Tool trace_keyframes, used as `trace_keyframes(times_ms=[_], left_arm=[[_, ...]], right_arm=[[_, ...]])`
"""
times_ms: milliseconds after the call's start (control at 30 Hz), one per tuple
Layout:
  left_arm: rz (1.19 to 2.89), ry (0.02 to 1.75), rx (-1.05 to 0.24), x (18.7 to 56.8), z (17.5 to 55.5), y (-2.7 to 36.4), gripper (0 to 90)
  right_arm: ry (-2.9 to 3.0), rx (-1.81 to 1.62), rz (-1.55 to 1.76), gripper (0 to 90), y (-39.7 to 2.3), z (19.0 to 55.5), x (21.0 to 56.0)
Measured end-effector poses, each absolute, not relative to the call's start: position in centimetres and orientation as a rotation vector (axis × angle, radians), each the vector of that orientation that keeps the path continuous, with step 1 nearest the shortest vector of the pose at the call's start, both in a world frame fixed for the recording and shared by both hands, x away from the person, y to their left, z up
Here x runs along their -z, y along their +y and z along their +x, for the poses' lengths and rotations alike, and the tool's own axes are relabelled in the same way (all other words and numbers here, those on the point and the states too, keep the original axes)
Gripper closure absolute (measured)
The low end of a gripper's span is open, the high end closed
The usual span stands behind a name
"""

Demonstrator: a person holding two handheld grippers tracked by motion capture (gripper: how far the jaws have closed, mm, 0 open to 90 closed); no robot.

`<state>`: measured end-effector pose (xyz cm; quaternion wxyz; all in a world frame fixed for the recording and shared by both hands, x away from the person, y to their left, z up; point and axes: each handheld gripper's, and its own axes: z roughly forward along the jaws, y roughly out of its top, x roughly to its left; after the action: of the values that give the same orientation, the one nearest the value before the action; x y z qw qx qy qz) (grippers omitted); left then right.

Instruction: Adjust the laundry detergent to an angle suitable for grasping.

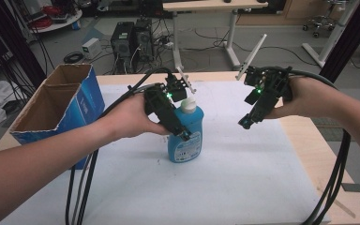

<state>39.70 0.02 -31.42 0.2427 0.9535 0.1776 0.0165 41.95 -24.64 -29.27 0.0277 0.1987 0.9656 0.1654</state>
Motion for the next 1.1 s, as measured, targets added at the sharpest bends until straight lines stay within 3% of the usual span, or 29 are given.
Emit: trace_keyframes(times_ms=[633, 767, 1100], left_arm=[[2.589, 0.534, -0.083, 31.63, 39.43, -0.22, 30.9], [2.588, 0.507, -0.090, 31.45, 39.22, -0.24, 38.6], [2.592, 0.489, -0.100, 31.41, 39.04, -0.20, 39.2]], right_arm=[[2.988, -0.505, 0.621, 12.8, -24.70, 42.00, 29.67], [2.985, -0.506, 0.630, 12.8, -24.77, 41.98, 29.67], [2.982, -0.511, 0.628, 12.8, -24.74, 41.95, 29.57]])
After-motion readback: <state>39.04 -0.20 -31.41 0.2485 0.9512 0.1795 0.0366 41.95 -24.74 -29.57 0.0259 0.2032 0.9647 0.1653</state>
